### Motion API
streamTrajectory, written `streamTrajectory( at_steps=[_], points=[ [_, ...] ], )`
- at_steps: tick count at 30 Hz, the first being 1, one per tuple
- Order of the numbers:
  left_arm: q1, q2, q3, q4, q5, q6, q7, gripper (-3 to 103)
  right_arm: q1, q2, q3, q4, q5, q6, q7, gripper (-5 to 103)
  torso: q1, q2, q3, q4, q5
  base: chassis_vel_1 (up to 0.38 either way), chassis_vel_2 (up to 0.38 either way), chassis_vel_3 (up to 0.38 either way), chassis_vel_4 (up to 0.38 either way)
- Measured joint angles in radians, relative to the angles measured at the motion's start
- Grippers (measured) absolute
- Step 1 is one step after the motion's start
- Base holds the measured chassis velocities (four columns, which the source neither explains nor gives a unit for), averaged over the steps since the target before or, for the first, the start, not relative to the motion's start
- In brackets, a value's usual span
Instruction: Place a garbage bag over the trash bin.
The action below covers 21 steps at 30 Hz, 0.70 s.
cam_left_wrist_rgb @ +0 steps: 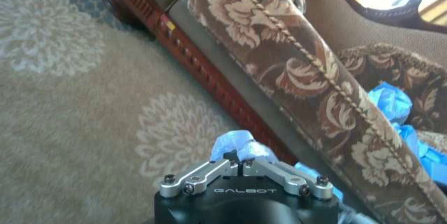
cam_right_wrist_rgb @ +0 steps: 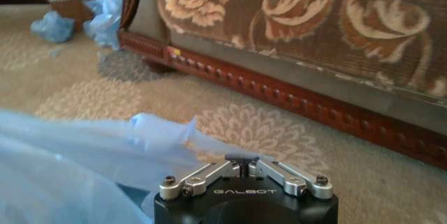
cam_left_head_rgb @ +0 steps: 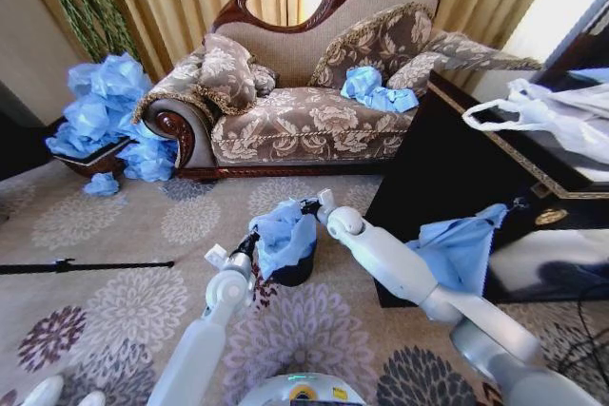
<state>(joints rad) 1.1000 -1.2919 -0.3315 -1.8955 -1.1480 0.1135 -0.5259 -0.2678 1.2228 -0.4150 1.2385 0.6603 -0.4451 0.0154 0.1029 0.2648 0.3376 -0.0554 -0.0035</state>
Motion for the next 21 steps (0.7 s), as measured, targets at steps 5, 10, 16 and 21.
streamTrajectory(
  at_steps=[5, 10, 16, 21],
  points=[
    [-0.033, 0.005, -0.01, 0.04, -0.009, 0.001, 0.017, 0, 0.026, 0.025, -0.051, -0.091, -0.046, 0.088, -0.096, 0, 0.0, 0.0, 0.0, 0.0004, 0.0, 0.0, 0.0, 0.0, 0.0],
    [-0.076, -0.003, -0.016, 0.094, -0.011, 0.001, 0.021, 0, 0.039, 0.059, -0.054, -0.157, -0.106, 0.157, -0.147, 0, 0.0, 0.0, 0.0, 0.0001, 0.0, 0.0, 0.0, 0.0, 0.0],
    [-0.128, -0.013, -0.027, 0.168, -0.013, -0.01, 0.026, 0, 0.078, 0.119, -0.026, -0.312, -0.25, 0.269, -0.247, 0, 0.0, 0.0, 0.0, 0.0, -0.0001, 0.0, 0.0, 0.0, 0.0],
    [-0.16, -0.015, -0.045, 0.236, -0.023, -0.005, 0.042, 0, 0.098, 0.152, -0.024, -0.39, -0.293, 0.301, -0.328, 0, 0.0, 0.0, 0.0, 0.0003, -0.0001, 0.0, 0.0, 0.0, 0.0]
  ],
)
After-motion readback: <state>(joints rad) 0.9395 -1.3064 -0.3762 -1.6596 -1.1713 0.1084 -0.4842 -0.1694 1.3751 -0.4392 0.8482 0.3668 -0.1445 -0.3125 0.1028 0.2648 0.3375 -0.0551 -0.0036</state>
